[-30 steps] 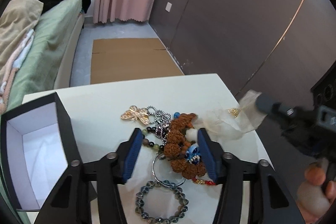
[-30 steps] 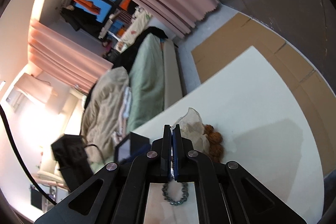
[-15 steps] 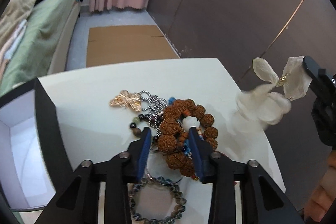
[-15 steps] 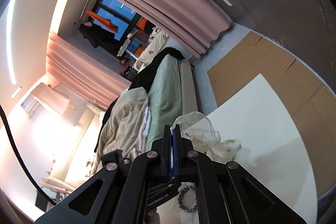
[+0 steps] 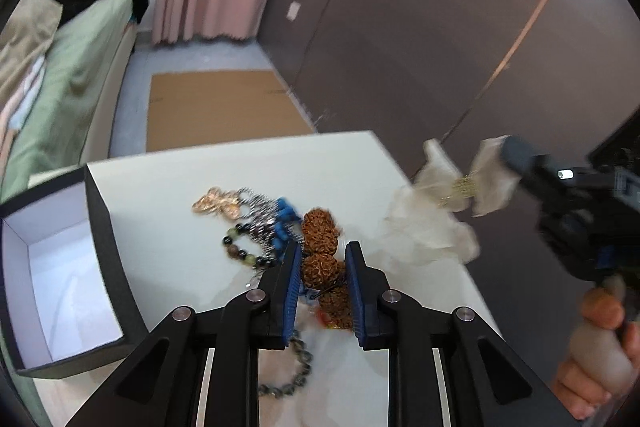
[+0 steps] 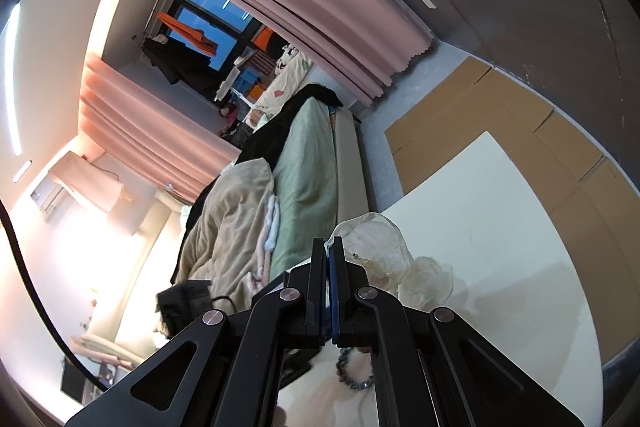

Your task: Organize jewelry

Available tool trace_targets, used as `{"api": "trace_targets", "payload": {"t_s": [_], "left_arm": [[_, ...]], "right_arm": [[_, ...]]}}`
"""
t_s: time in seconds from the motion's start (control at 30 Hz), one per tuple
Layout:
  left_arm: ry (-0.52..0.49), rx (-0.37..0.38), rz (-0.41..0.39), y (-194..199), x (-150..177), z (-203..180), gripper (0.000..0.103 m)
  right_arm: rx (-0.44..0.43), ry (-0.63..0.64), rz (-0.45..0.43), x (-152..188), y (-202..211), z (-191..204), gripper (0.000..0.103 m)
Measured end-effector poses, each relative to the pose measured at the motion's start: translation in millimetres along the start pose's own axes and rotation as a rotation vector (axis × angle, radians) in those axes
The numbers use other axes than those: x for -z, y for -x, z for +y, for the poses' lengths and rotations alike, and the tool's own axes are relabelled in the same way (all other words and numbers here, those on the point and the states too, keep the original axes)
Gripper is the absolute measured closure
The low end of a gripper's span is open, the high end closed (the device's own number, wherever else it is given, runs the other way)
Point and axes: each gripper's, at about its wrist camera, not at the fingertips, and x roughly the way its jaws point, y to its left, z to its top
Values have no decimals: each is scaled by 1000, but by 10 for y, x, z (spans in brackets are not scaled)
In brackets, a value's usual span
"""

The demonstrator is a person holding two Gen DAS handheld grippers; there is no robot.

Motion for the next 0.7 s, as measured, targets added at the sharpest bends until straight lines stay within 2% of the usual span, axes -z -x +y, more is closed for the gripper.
{"api": "trace_targets", "payload": {"t_s": [0.23, 0.3, 0.7], "left_arm": [[7, 11, -56, 332, 53, -46, 81], [12, 11, -72, 422, 64, -32, 84], [85, -17, -149, 898, 129, 298, 84]], "right_arm": [[11, 23, 8, 84, 63, 78, 100], [8, 31, 12, 126, 68, 115, 100], [-17, 73, 52, 301, -32, 338, 100]]}}
